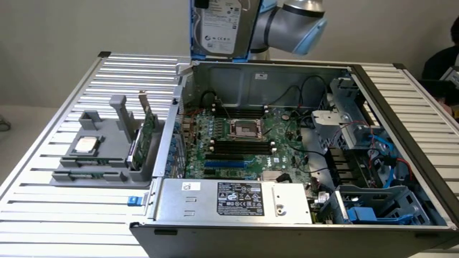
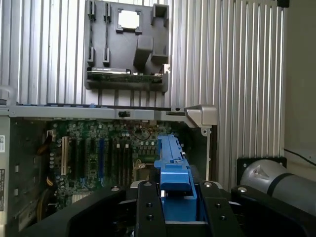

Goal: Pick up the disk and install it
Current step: 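Pick up the disk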

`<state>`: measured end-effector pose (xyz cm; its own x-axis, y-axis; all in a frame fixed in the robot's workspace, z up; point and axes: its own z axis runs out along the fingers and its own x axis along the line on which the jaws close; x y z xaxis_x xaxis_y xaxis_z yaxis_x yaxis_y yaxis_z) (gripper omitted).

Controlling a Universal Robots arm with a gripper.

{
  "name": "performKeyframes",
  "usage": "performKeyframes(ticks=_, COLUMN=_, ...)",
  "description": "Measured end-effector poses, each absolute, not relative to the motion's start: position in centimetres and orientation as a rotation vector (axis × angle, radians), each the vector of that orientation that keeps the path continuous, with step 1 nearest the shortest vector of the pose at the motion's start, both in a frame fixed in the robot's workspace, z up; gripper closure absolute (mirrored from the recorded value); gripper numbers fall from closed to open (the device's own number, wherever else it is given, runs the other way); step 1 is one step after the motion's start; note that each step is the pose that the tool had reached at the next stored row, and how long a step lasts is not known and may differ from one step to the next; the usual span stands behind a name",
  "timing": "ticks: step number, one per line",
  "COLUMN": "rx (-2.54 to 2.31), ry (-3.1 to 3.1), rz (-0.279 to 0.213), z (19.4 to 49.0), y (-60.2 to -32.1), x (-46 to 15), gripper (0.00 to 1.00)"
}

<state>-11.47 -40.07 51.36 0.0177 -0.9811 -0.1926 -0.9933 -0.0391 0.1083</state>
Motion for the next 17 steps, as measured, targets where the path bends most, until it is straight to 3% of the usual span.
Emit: performKeyframes(ticks=17, rx=-2.203, ry=2.136, rz=0.335, z=52.4, y=-42.9, x=-7.3, gripper=0.67)
